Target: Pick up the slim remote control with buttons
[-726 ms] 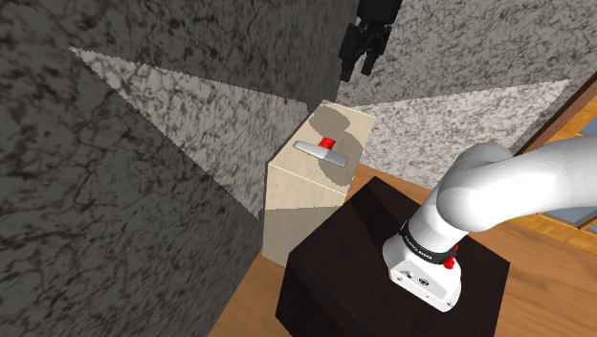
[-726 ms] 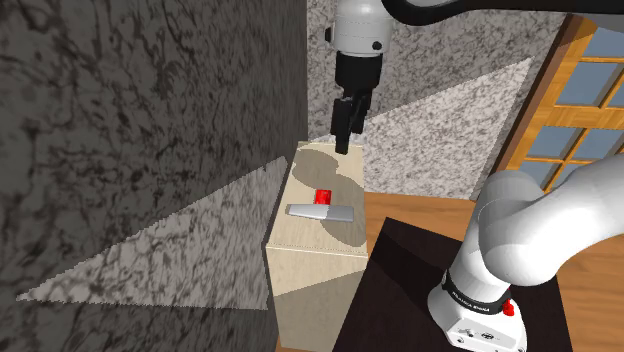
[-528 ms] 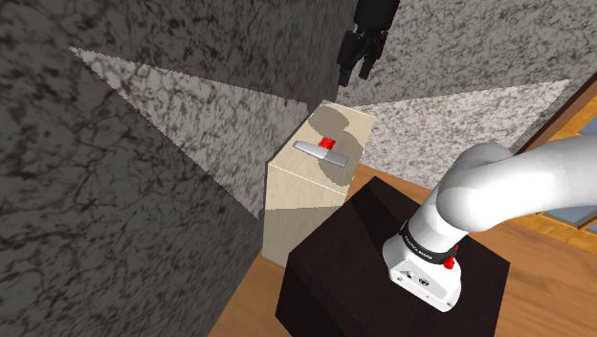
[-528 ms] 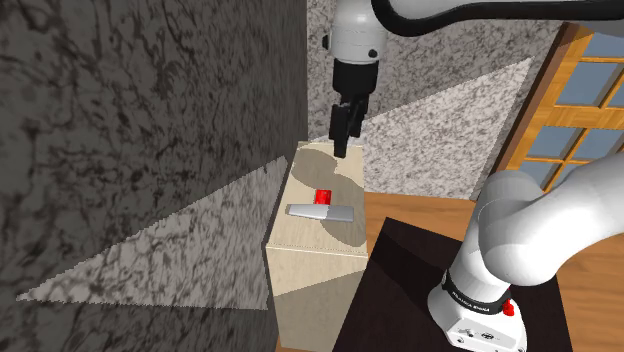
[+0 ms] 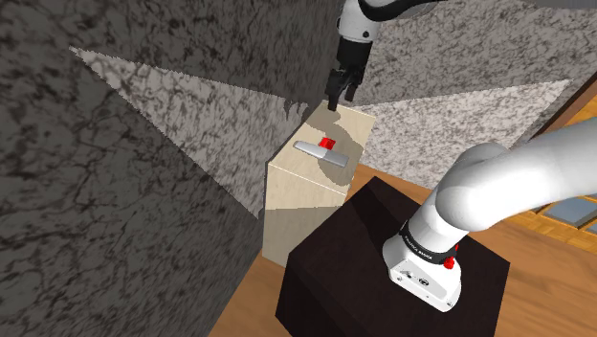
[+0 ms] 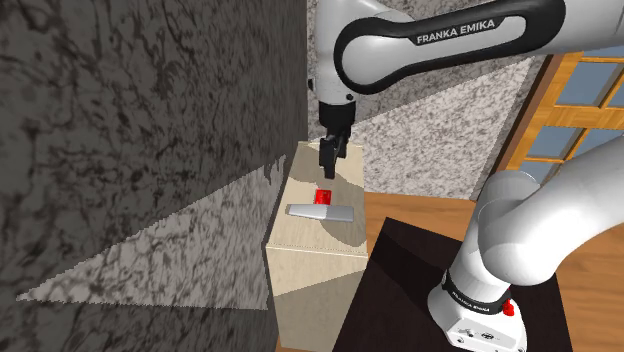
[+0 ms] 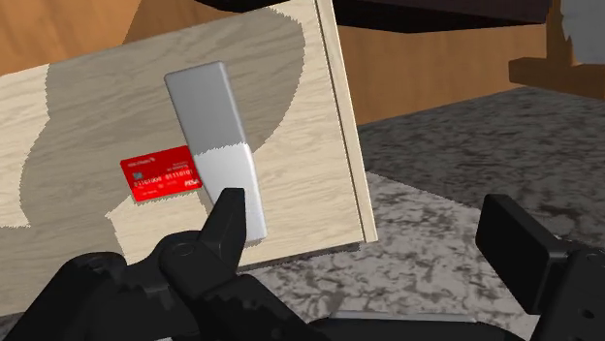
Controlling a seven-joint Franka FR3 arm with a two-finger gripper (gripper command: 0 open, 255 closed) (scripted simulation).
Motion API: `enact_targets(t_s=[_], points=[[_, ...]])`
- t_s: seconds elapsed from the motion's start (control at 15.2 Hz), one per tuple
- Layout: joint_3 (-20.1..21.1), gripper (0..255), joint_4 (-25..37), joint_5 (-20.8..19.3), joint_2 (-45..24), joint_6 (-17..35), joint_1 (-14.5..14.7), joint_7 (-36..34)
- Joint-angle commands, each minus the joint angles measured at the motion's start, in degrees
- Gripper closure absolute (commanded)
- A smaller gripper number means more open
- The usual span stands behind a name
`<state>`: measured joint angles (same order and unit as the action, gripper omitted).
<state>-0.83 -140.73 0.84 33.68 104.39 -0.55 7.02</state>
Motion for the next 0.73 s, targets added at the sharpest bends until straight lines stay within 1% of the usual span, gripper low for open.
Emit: enact_targets(t_s=[0.0,0.33,0.66], points=[[-0.7,0,-1.2,-0.9,-2.8,3.5,-0.3,1.6],[-2.5,0,-2.6,-3.0,-11.2,11.9,-1.1,5.4],[-4.2,0,-2.1,-4.8,-21.1,19.9,-2.0,8.9]])
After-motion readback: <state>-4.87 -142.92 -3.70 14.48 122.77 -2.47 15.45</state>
